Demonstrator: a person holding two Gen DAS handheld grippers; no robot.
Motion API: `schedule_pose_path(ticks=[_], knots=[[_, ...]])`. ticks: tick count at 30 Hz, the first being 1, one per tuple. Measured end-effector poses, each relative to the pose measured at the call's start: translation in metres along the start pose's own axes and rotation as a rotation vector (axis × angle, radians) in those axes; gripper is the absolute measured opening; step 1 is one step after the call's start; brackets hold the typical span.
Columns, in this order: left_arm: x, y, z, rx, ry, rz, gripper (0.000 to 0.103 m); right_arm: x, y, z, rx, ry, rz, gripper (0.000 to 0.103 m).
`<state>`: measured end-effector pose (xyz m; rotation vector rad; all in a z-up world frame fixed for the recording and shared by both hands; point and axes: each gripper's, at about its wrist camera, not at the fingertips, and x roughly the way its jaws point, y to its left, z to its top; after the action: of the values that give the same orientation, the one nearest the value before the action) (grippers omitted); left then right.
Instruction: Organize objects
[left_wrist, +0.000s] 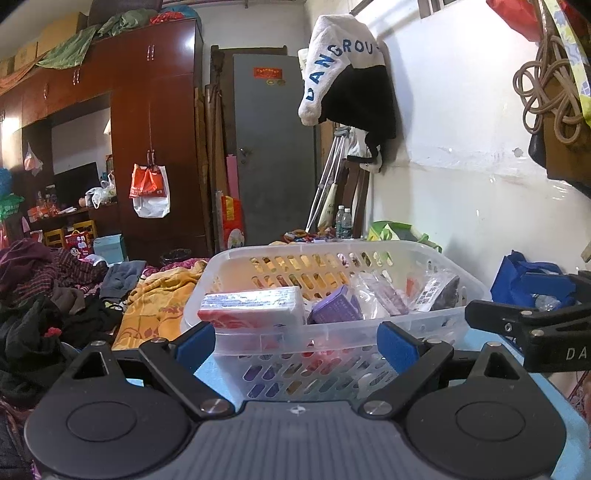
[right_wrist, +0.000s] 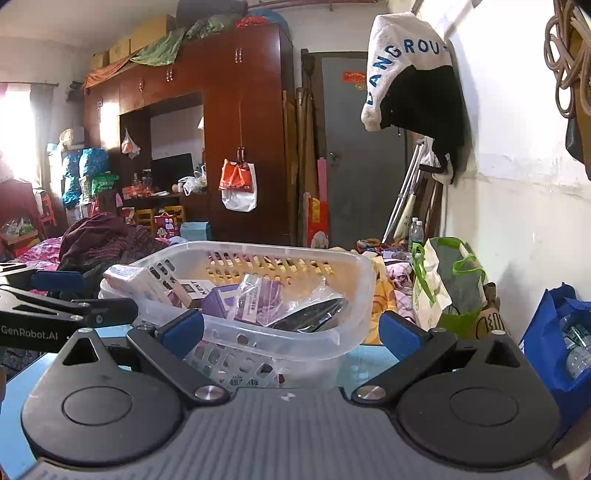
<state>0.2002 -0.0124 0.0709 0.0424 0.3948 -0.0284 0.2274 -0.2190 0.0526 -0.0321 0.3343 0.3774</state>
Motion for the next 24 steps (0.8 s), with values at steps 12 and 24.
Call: schedule_pose_path(ticks=[12,24], knots=[[0.0026,-0.0008,-0.0018,-0.001,0.015,-0.001,0.096,-0.0012,0.0004,-0.0017,-0.011,-0.002,-0.007,0.103],[0.0062,-0.0008,-0.0039,-0.010,0.026,-0.006,0.096,-0.0016,0.0031,-0.0031,-0.019,-0.001,-0.012,0.103]])
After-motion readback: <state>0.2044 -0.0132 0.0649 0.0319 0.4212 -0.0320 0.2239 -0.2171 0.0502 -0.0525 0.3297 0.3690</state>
